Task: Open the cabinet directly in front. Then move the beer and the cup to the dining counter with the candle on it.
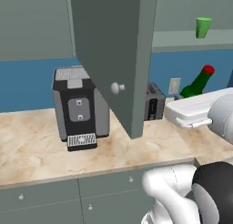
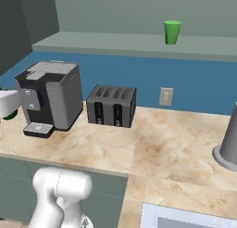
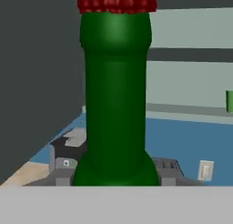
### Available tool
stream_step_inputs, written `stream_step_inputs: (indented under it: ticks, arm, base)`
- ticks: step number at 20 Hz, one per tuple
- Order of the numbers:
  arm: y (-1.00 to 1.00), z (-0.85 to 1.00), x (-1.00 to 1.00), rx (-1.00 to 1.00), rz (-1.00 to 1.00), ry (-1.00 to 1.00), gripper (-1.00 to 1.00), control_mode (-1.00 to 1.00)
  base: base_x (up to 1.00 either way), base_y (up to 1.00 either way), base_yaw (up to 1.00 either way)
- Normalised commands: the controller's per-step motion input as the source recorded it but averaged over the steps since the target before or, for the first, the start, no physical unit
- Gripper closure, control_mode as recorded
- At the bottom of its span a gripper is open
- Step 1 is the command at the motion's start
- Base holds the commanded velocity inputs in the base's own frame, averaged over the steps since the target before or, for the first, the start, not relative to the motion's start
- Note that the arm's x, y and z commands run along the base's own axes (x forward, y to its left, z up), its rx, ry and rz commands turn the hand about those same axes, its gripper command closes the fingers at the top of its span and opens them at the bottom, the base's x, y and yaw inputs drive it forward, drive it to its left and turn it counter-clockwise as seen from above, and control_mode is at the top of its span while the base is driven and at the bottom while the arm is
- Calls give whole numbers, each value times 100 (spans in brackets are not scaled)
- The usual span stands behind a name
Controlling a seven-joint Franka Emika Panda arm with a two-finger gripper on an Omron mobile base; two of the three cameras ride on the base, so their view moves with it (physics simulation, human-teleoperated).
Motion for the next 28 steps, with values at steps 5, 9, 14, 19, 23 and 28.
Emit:
stream_step_inputs:
  ticks: [5,9,14,19,23,28]
  arm:
    - [0,0,0,0,0,0,100,100]
    - [0,0,0,0,0,0,100,100]
    - [0,0,0,0,0,0,100,100]
    - [0,0,0,0,0,0,100,100]
    - [0,0,0,0,0,0,100,100]
    - [0,0,0,0,0,0,100,100]
  base:
    - [-89,35,38]
    - [-99,5,52]
    - [-66,0,64]
    - [-8,4,82]
    - [0,11,88]
    - [0,9,91]
